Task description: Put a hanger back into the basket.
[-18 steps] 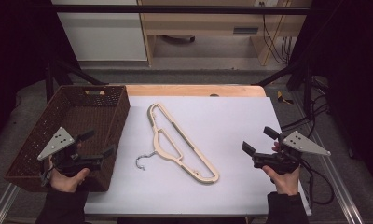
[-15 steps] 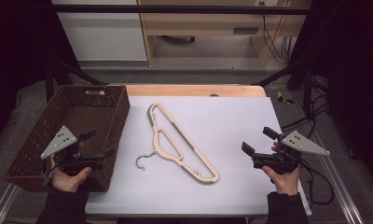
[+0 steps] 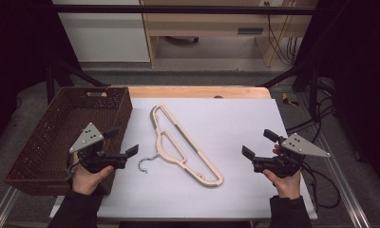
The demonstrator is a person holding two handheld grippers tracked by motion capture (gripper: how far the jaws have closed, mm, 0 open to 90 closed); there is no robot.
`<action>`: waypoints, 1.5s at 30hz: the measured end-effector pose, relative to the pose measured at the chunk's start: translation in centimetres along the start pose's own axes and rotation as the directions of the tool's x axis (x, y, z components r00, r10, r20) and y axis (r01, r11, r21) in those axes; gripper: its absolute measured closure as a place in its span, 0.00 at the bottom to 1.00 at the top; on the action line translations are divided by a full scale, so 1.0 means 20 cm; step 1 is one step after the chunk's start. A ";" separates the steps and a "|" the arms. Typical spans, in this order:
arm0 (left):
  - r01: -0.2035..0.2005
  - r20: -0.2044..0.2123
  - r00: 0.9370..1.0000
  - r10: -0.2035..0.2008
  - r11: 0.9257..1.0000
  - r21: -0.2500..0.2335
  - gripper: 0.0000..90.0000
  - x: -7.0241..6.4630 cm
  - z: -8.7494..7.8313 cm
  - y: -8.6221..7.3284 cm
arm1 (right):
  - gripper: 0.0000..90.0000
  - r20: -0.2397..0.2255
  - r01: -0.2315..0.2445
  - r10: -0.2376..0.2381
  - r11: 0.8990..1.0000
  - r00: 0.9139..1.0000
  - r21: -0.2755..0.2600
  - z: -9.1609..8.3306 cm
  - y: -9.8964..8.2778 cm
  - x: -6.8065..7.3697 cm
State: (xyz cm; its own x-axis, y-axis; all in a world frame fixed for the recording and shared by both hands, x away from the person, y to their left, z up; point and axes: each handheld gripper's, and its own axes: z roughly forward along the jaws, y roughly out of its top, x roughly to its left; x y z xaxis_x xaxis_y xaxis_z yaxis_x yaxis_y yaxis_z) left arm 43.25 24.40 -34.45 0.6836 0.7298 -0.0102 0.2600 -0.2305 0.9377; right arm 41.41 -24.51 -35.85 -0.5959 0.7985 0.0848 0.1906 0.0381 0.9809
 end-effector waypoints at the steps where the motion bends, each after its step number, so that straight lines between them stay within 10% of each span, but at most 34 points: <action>1: -0.002 0.002 1.000 0.002 1.000 0.010 0.09 0.00 0.02 0.00 | 0.04 -0.002 0.000 0.000 1.000 1.000 0.001 0.00 0.00 0.00; 14: -0.008 0.028 1.000 0.004 0.989 0.149 0.13 -0.02 0.24 -0.07 | 0.04 -0.024 0.010 -0.010 1.000 1.000 0.019 0.03 0.00 0.03; 33: -0.048 0.001 0.999 0.051 0.926 0.374 0.35 -0.02 0.56 -0.27 | 0.04 -0.050 0.016 -0.013 0.999 0.999 0.050 0.06 -0.02 0.04; 45: -0.056 -0.010 0.998 0.067 0.900 0.433 0.59 0.01 0.62 -0.34 | 0.04 -0.059 0.011 -0.007 0.998 0.998 0.055 0.07 -0.03 0.04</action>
State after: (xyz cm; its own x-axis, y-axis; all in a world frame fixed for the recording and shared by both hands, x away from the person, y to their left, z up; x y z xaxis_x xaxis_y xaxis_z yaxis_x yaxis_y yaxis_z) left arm 50.03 18.05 -45.10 0.6927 0.7191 0.0559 0.4909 -0.5269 0.6939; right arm 41.96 -23.03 -36.56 -0.6420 0.7617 0.0877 0.2267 0.0794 0.9707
